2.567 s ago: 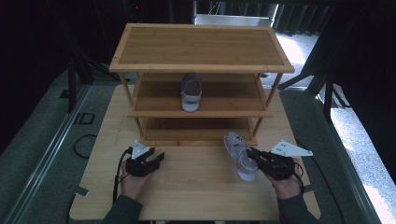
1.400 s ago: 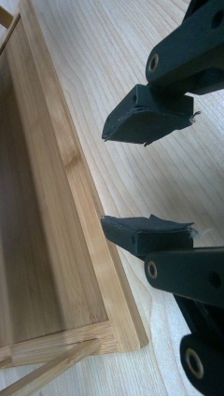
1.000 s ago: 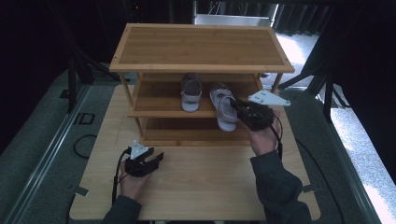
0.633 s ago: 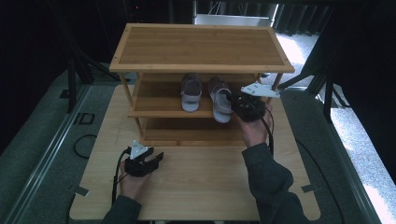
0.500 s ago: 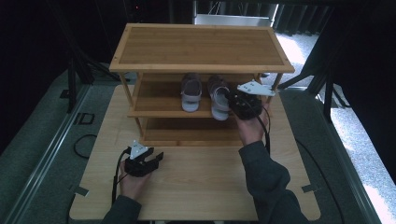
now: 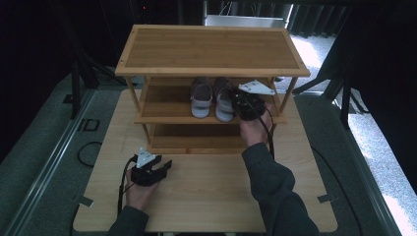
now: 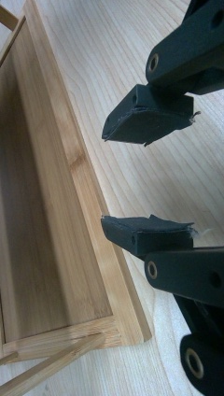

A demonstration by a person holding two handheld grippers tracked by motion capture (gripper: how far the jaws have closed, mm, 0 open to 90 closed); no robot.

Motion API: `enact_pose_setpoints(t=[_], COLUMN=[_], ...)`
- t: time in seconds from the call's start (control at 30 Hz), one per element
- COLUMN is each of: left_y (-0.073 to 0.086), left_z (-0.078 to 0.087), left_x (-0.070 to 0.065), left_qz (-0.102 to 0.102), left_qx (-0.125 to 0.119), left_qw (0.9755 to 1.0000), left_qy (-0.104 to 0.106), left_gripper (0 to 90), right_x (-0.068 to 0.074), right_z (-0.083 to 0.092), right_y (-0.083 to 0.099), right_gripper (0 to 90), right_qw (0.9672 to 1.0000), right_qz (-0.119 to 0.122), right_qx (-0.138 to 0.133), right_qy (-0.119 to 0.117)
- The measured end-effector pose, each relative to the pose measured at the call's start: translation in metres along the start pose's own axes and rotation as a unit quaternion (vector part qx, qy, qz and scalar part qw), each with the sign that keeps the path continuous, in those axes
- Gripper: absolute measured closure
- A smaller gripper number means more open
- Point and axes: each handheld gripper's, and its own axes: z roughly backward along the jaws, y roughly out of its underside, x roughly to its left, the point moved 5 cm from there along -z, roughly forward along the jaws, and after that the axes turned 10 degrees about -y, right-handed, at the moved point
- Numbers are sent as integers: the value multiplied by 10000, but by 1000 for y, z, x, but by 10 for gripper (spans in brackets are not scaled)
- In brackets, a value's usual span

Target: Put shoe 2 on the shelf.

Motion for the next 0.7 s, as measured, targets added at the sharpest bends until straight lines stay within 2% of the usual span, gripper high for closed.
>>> enact_pose_setpoints(t=[0.1, 0.17, 0.27, 0.37, 0.53, 0.67, 0.7], left_y=[0, 0, -1, -1, 0, 0, 0], left_z=[1, 1, 1, 2, 1, 1, 1], left_x=[1, 1, 1, 1, 1, 1, 1], left_qz=[10, 9, 14, 3, 6, -1, 2], left_qx=[-20, -21, -28, -27, -19, -14, -17], left_qw=[10000, 10000, 10000, 10000, 10000, 10000, 10000], left_qy=[2, 5, 7, 9, 5, 6, 3], left_gripper=[519, 519, 519, 519, 519, 519, 519], right_x=[4, 3, 4, 4, 5, 8, 9], right_z=[-5, -8, -10, -11, -15, -19, -20], right_y=[-1, -3, -3, -3, -4, -5, -5], right_gripper=[832, 832, 832, 832, 828, 809, 793], right_qw=[9999, 9998, 9996, 9994, 9995, 9988, 9988], right_qz=[-16, 114, 164, 117, 82, 184, 190], right_qx=[82, 62, 79, 80, 126, 180, 191], right_qy=[84, 118, 225, 309, 277, 423, 398])
